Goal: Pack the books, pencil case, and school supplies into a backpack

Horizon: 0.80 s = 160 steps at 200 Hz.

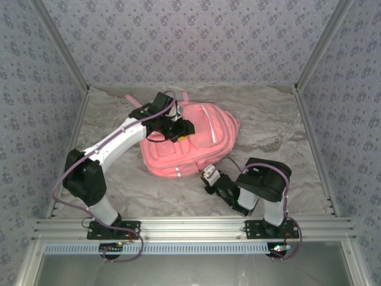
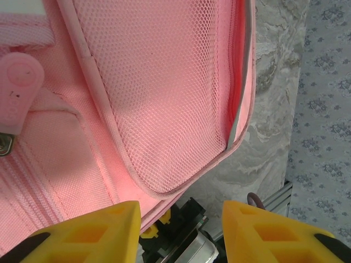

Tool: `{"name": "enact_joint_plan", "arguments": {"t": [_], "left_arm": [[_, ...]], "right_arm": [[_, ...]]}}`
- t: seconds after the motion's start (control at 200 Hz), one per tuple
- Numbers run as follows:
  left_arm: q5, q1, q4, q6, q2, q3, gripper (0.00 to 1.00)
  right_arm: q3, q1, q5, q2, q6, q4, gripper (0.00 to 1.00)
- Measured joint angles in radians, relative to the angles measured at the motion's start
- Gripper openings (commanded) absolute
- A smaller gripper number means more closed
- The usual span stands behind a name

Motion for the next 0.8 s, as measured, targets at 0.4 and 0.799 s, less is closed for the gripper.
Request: {"name": "enact_joint_plan", "arguments": {"t": [0.4,0.799], "left_arm": [[0.005,0.014,0.016,0.001,0.0,-0.034,0.43],[-0.038,0.04,0.009,-0.011,-0.178,-0.179,0.51]], "right_arm": [[0.043,0.0,0.01,0.02,0.009,-0.014,0.1],[0.035,0.0,0.017,0.012,0.002,-0.022,0.0]]}}
